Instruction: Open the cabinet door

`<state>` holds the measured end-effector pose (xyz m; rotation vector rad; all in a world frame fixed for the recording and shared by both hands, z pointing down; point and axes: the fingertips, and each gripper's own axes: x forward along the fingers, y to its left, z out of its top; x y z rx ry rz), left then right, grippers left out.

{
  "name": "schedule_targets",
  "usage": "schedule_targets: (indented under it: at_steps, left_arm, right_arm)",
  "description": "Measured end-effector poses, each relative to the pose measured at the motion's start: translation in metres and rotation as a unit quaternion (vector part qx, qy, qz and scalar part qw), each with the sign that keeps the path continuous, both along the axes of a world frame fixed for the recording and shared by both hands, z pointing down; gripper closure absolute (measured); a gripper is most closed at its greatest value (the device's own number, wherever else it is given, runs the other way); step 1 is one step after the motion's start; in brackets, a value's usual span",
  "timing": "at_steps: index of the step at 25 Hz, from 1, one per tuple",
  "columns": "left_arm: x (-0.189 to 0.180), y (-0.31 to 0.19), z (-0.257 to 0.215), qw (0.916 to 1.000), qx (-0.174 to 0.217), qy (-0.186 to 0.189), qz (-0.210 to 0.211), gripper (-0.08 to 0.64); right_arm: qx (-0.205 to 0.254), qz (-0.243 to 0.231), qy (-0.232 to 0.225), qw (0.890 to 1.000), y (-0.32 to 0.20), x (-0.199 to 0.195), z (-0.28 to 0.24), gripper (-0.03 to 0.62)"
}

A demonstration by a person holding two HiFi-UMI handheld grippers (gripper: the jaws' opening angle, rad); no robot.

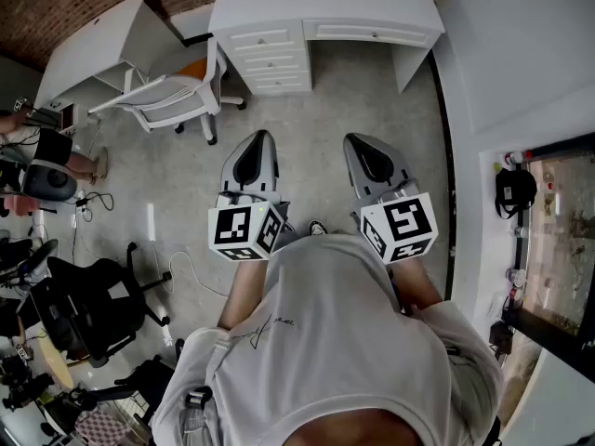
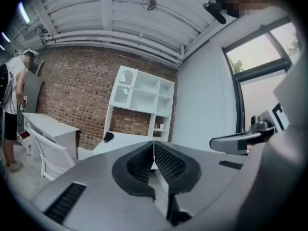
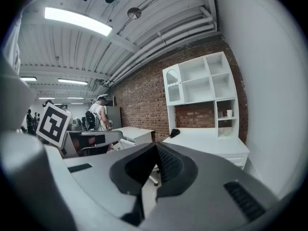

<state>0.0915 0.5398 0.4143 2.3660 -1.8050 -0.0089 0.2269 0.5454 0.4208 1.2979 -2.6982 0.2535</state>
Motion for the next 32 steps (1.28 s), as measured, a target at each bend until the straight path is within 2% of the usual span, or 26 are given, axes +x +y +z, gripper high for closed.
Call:
schedule_targets:
  at_steps: [10,14,16,18,21,23,28,32]
  left_arm:
    - [0.008,-0.009,0.006,0.9994,-0.007,-0.028,-0.017,0.543]
    - [0.002,-0.020,0.008,0.9991,-0.008,-0.041,-0.012,0.543]
    - [-0.007,-0.026,0.010,0.9994,-0.010,-0.032,-0.012,0.543]
    - [-0.018,-0.034,0.012,0.9998,-0.015,-0.002,-0.009,0.543]
    - [-0.029,-0.051,0.009,0.9981,-0.004,0.058,0.023,0.543]
    - [-0.033,-0.066,0.005,0.9958,0.008,0.079,0.047,0.545]
    - [-0.057,-0.117,0.004,0.9963,0.010,0.063,0.057,0.545]
    - [-0.081,-0.158,-0.002,0.9956,0.019,0.060,0.070,0.545]
  right_arm:
    - [-0.011,0.007,-0.010,1.000,-0.011,0.027,0.014,0.571]
    - [-0.020,0.013,-0.040,0.999,-0.025,0.025,0.016,0.569]
    - [-0.024,0.007,-0.038,0.999,-0.031,0.014,0.018,0.569]
    - [-0.017,-0.004,-0.024,1.000,-0.036,-0.001,0.018,0.569]
    - [-0.018,-0.023,-0.025,0.999,-0.046,-0.025,0.016,0.569]
    - [-0.026,-0.029,-0.021,0.999,-0.058,-0.038,0.015,0.569]
    - [-0.029,-0.024,0.010,0.999,-0.103,-0.069,0.010,0.569]
    - [-0.038,-0.027,0.017,0.999,-0.145,-0.098,0.003,0.569]
